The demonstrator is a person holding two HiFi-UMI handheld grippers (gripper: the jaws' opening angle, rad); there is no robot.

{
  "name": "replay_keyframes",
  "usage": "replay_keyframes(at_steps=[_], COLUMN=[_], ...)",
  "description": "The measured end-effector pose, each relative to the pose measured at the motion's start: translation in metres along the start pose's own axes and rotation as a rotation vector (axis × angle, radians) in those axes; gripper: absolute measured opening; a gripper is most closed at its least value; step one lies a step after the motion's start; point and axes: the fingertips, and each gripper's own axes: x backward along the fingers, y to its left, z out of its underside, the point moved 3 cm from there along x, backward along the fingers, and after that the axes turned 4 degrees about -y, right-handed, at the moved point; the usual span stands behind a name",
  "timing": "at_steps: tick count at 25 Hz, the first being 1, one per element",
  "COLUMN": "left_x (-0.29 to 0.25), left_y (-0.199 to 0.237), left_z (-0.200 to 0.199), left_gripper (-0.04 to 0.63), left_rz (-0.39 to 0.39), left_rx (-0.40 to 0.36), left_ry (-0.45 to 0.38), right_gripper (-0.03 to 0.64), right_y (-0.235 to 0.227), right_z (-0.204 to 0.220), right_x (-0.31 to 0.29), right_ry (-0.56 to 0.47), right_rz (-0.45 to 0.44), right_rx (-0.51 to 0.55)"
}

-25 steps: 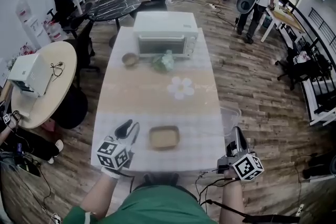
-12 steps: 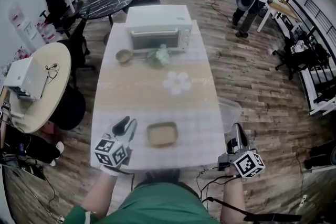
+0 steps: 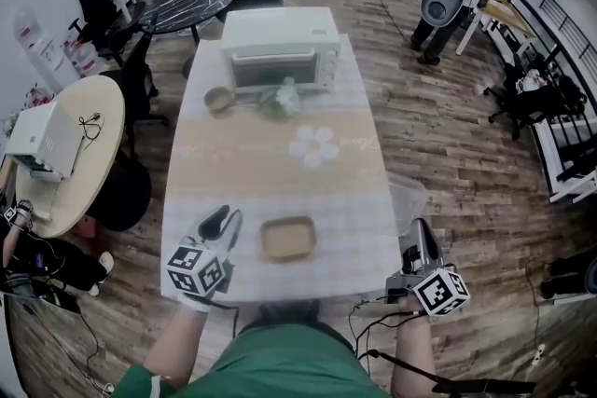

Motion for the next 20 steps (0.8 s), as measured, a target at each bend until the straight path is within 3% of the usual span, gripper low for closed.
replay_keyframes(at_steps=[20], left_x=[0.007], left_y=[-0.014], left_z=[0.009], left_gripper=[0.114], left_rz=[-0.006], left_rx=[0.0], left_ry=[-0.004], right_gripper=[0.017], right_y=[-0.008], right_z=[-0.002], right_x=[0.014], right_ry=[0.0], right_rz=[-0.012], right_rx=[0.002])
